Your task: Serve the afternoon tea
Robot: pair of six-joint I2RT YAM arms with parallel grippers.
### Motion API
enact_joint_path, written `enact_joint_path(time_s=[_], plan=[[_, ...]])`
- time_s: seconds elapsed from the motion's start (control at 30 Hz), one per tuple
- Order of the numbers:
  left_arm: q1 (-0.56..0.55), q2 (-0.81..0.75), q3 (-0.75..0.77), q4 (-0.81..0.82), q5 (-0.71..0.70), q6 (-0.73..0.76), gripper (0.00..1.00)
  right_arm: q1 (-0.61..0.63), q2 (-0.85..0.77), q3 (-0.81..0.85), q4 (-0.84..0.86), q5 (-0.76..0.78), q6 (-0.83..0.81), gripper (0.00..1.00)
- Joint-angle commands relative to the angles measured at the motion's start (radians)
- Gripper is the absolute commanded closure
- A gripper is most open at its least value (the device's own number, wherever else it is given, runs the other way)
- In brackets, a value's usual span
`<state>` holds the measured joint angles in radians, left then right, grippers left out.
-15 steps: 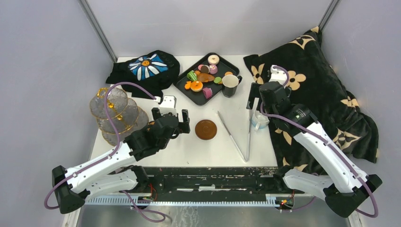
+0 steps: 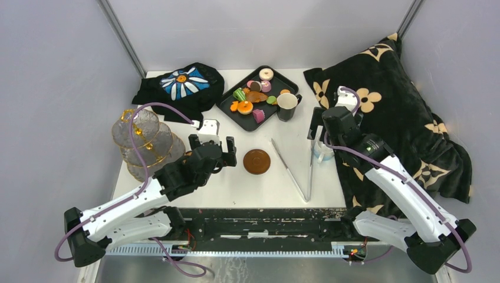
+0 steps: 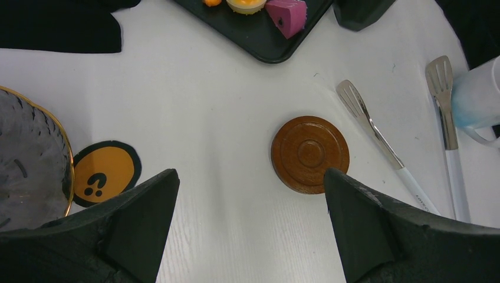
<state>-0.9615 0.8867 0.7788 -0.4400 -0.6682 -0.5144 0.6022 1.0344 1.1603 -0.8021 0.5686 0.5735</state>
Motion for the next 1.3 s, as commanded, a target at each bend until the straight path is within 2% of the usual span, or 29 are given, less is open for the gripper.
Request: enact_joint_path(time_s=[0.0,0.1,0.23,0.3,0.47,0.53,0.67,0.83,1.13,1.27], plan=[[-0.003,-0.038,0.0,0.008,-0.015,0.001,0.01,0.002,-0.03,-0.036,0.094,0.008,0.002,0.01],[-0.002,-0.046,-0.009,-0.011,-0.048,-0.028,0.01,0.003,-0.05,-0.067,0.127,-0.015,0.012,0.01],[0.005,0.006,0.013,-0.097,-0.126,-0.104,0.01,0.009,0.018,-0.02,0.111,-0.265,-0.082,0.01],[0.034,0.047,0.022,-0.144,-0.136,-0.16,0.01,0.042,0.069,-0.014,0.126,-0.323,-0.087,0.0],[0.23,0.135,0.029,-0.191,0.044,-0.23,0.01,0.168,0.16,-0.043,0.167,-0.306,-0.072,0.0],[0.265,0.126,0.014,-0.167,0.086,-0.225,0.01,0.212,0.203,-0.063,0.179,-0.303,-0.052,0.01],[0.274,0.117,0.024,-0.148,0.129,-0.205,0.01,0.248,0.263,-0.145,0.157,-0.252,0.02,0.04],[0.275,0.131,0.026,-0.138,0.163,-0.183,0.03,0.248,0.234,-0.255,0.122,-0.189,0.128,0.0],[0.275,0.215,0.024,-0.073,0.256,-0.186,0.04,0.248,0.242,-0.358,0.062,-0.166,0.264,0.01],[0.276,0.235,0.032,-0.075,0.259,-0.176,0.03,0.247,0.257,-0.395,0.092,-0.186,0.323,0.0]])
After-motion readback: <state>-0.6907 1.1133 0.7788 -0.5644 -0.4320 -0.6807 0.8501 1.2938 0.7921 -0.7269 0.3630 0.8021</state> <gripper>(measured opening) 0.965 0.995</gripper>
